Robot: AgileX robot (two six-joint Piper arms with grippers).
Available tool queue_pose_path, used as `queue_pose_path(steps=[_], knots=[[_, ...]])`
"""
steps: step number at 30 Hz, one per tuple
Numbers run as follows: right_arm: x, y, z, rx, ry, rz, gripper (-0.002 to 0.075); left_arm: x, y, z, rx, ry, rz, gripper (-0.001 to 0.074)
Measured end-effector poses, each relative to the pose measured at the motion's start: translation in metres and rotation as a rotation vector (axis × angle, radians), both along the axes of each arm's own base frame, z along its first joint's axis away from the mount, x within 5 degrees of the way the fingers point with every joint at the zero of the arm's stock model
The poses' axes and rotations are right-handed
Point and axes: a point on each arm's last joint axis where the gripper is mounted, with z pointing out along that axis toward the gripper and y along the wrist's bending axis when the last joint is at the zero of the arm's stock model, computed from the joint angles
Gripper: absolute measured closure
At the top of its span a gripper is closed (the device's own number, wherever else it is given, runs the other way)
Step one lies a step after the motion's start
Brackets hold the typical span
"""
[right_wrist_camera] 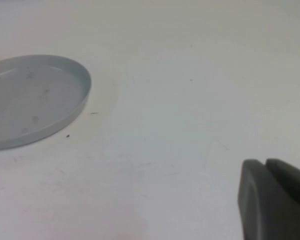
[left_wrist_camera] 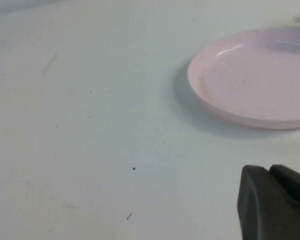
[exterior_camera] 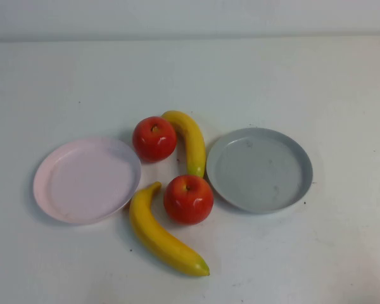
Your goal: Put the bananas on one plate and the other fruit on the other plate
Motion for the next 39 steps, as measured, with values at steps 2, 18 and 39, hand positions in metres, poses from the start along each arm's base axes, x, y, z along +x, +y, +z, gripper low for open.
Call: queue_pose_path(steps=[2,18,39], knots=[[0.0,0.0,0.0,0.0,0.0,0.0,0.0741,0.0,0.0,0.0,0.0,-0.004,0.0,0.0737],[0.0,0.0,0.0,0.0,0.0,0.0,0.0741,0.0,-0.002,0.001,-0.047,-0.009,-0.004,0.0737],[0.0,0.0,0.0,0.0,0.0,0.0,0.0741,0.002,-0.01,0.016,-0.506,-0.133,-0.008,0.0737]])
